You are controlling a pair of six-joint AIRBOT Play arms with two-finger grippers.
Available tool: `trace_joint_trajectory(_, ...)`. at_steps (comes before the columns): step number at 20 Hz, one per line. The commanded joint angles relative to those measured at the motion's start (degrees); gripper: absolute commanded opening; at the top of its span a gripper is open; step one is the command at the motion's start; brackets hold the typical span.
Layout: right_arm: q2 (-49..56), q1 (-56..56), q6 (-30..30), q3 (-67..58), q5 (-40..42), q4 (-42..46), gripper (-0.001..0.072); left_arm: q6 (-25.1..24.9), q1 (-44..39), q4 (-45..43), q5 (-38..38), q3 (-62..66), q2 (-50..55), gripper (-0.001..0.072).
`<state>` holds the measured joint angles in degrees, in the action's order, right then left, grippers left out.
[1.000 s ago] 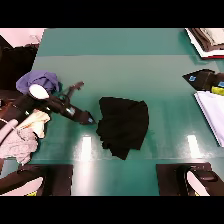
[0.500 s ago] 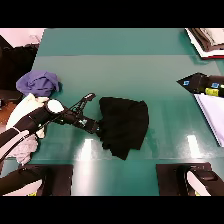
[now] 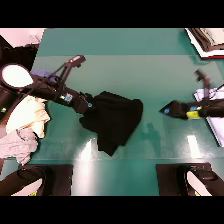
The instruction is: Fold the shirts.
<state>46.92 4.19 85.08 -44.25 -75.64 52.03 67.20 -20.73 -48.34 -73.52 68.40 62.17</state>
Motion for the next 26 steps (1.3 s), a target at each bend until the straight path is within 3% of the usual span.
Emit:
trace_joint_trajectory(1, 5.2, -0.63, -3.61, 10.62, 2.99, -9.09, 0.0574, 0.37, 0.31, -2.49, -1.99, 3.37, -0.68, 0.0024)
trace_joint_trajectory(5, 13.81, -8.68, -10.67, 16.2, 14.93, -22.12, 0.0552, 0.57, 0.31, -4.02, -2.12, 3.37, -0.68, 0.0024)
trace_joint_trajectory(11, 25.2, -26.8, -10.6, 8.68, 27.45, -22.56, 0.0547, 1.86, 0.31, -4.07, -3.02, 3.37, -0.68, 0.0024)
trace_joint_trajectory(12, 26.36, -28.17, -10.6, 7.17, 28.44, -22.49, 0.0505, 1.88, 0.31, -4.07, -3.43, 3.37, -0.68, 0.0024)
trace_joint_trajectory(14, 28.15, -29.68, -10.64, 4.61, 29.27, -22.18, 0.0289, 1.88, 0.31, -4.13, -4.17, 3.37, -0.68, 0.0024)
trace_joint_trajectory(16, 28.57, -30.05, -12.28, 3.19, 29.44, -21.86, 0.0018, 3.17, 0.31, -4.28, -4.17, 3.39, -0.68, 0.0024)
trace_joint_trajectory(20, 20.44, -25.99, -12.28, 1.01, 27.12, -18.78, 0.0016, 6.97, 0.31, -10.4, -2.54, 7.13, -1.62, 0.0024)
trace_joint_trajectory(26, -1.07, -13.27, -2.29, -20.26, 11.65, -1.97, 0.0015, 8.96, 0.31, -14.32, -7.58, 29.31, -4.0, 0.0023)
